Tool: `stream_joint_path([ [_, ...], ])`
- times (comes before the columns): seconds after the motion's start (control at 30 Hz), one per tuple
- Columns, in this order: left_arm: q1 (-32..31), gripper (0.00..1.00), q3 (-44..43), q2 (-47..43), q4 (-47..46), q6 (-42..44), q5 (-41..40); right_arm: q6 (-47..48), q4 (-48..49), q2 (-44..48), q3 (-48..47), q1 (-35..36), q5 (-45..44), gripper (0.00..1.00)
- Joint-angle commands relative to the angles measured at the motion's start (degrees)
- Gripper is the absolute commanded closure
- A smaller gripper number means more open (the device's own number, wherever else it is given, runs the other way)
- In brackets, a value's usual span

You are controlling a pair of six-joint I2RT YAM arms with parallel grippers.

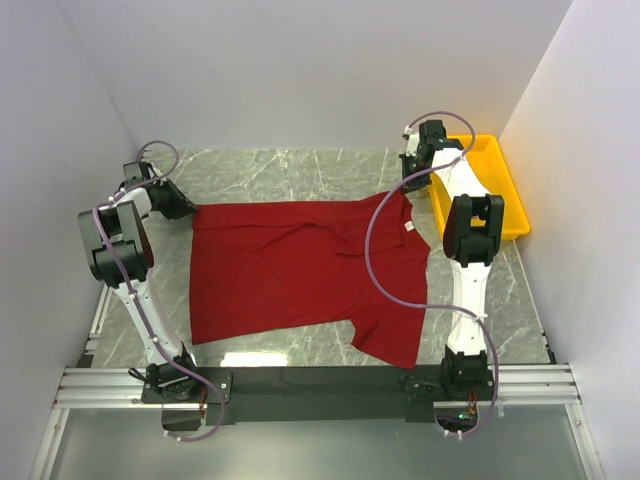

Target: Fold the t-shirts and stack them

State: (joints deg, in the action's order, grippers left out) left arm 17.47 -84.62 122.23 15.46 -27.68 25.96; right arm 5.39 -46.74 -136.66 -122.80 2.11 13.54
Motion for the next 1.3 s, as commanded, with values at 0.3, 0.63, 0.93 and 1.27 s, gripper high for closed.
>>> stream_joint_path([
  [0.3, -0.1, 0.99, -1.4, 0.6, 0.0, 1.1, 0.3, -1.2, 2.5, -0.3, -3.5, -0.2, -0.8, 1.0],
  [0.63, 1.7, 0.99, 2.4, -1.8, -2.3, -1.1, -4.1, -3.7, 7.0, -0.7, -3.0, -0.4, -4.8, 1.0],
  [0.93, 2.0, 1.0, 4.7, -2.8, -3.8, -2.3, -4.9, -8.9, 13.8, -1.1, -0.7, 0.2, -4.9, 1.0],
  [1.27, 2.0, 0.99, 6.0, -4.1, -5.7, -2.7, -2.5, -10.6, 16.8, -2.6, -2.5, 0.5, -7.5, 0.77],
])
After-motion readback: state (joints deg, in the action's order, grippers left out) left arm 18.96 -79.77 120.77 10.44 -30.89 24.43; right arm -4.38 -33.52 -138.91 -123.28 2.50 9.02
